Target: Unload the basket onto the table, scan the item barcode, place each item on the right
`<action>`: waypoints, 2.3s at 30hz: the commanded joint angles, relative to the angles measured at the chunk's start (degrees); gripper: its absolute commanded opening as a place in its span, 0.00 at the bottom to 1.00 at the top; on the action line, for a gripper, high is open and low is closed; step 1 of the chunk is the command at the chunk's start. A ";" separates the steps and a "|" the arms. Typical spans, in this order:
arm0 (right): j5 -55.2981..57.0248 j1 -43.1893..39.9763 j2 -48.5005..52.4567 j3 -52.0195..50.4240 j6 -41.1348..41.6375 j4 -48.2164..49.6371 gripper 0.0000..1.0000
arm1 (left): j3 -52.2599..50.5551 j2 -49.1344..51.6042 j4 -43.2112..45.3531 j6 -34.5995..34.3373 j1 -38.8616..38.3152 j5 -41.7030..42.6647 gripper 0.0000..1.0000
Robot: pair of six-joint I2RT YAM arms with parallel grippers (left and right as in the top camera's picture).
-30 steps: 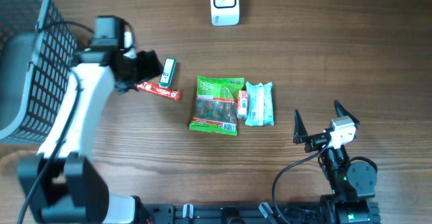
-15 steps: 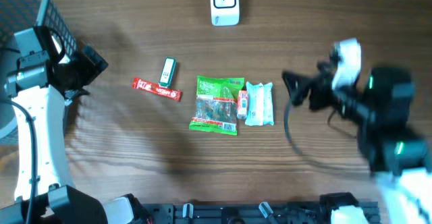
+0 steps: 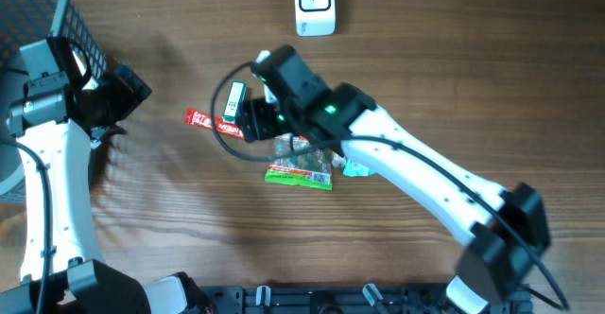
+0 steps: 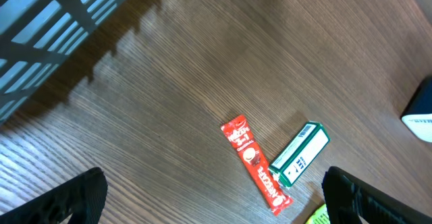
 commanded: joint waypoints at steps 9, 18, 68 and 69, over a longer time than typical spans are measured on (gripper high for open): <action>13.31 3.17 26.93 26.47 4.90 1.49 1.00 | 0.13 -0.57 0.46 -0.09 0.52 -1.40 1.00; 10.62 3.93 34.93 26.10 10.62 6.69 0.57 | 0.13 -0.57 0.46 -0.09 0.52 -1.40 1.00; 17.84 4.57 32.11 20.92 7.82 9.60 0.50 | 0.13 -0.57 0.46 -0.07 0.52 -1.40 1.00; 19.98 5.60 32.11 20.92 7.85 10.43 0.52 | 0.13 -0.57 0.48 -0.09 0.52 -1.40 1.00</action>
